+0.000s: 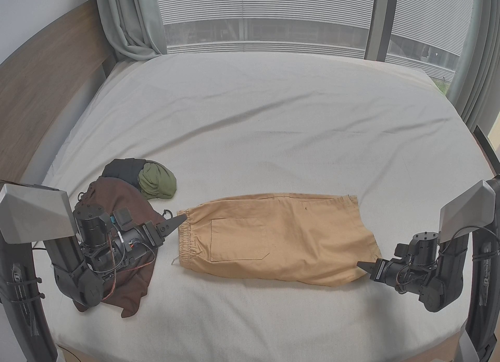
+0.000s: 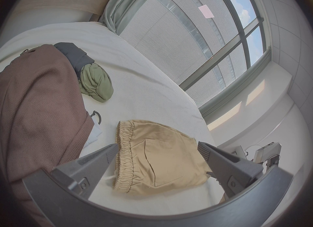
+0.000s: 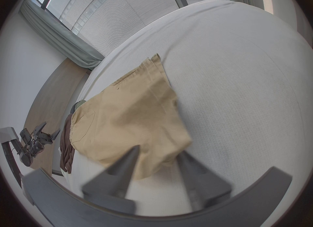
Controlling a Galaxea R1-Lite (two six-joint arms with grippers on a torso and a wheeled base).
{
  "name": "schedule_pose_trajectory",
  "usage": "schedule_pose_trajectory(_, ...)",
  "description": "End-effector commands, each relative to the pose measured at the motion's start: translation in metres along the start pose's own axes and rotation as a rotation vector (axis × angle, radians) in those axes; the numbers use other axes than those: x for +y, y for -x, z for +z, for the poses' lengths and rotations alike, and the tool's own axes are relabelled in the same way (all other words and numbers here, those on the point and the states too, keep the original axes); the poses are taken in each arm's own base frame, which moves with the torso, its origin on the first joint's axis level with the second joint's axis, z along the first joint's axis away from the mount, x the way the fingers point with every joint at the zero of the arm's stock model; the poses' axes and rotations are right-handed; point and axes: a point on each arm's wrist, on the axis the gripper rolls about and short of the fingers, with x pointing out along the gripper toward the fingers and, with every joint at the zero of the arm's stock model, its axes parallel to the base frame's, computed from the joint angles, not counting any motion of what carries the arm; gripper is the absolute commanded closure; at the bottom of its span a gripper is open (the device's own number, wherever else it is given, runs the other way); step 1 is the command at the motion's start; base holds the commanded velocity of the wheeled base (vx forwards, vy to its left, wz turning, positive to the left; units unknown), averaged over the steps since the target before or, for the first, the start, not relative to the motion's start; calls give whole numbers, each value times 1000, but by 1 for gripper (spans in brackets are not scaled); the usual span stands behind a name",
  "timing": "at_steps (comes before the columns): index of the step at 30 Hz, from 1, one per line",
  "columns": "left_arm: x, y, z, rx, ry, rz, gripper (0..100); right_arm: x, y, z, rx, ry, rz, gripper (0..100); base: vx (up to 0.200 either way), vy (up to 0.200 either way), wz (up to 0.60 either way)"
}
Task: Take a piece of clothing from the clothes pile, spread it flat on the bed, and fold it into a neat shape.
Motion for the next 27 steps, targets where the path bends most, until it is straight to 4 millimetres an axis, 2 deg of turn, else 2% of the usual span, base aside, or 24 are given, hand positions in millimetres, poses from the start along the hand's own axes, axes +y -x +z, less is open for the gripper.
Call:
schedule_pose_trajectory(1,4,0,-3,13,9,8,0,0,3,-3,13,-4,-3,0,0,0,0)
schedule_pose_trajectory(5,9,0,-13,61,22,7,0,7,26,-12,69,-4,-2,0,0,0,0)
schedule_pose_trajectory(6,9,0,-13,61,22,7,0,7,26,-12,69,-4,-2,0,0,0,0)
schedule_pose_trajectory(7,10,-5,-16,64,17,11,0,13,41,-17,105,1,17,0,0,0,0)
schedule_pose_trajectory(10,15,-7,-21,78,23,22,0,27,64,-22,144,41,83,0,0,0,0)
schedule_pose_trajectory(14,18,-8,-24,90,39,27,0,45,73,-15,97,88,154,0,0,0,0)
schedule_pose_trajectory(18,21,-8,-29,107,49,36,0,57,70,-14,100,125,235,0,0,0,0)
schedule_pose_trajectory(23,27,-10,-37,130,71,57,0,72,55,-4,51,157,307,0,0,0,0)
schedule_pose_trajectory(27,33,-11,-46,158,83,71,0,76,47,2,25,148,325,0,0,0,0)
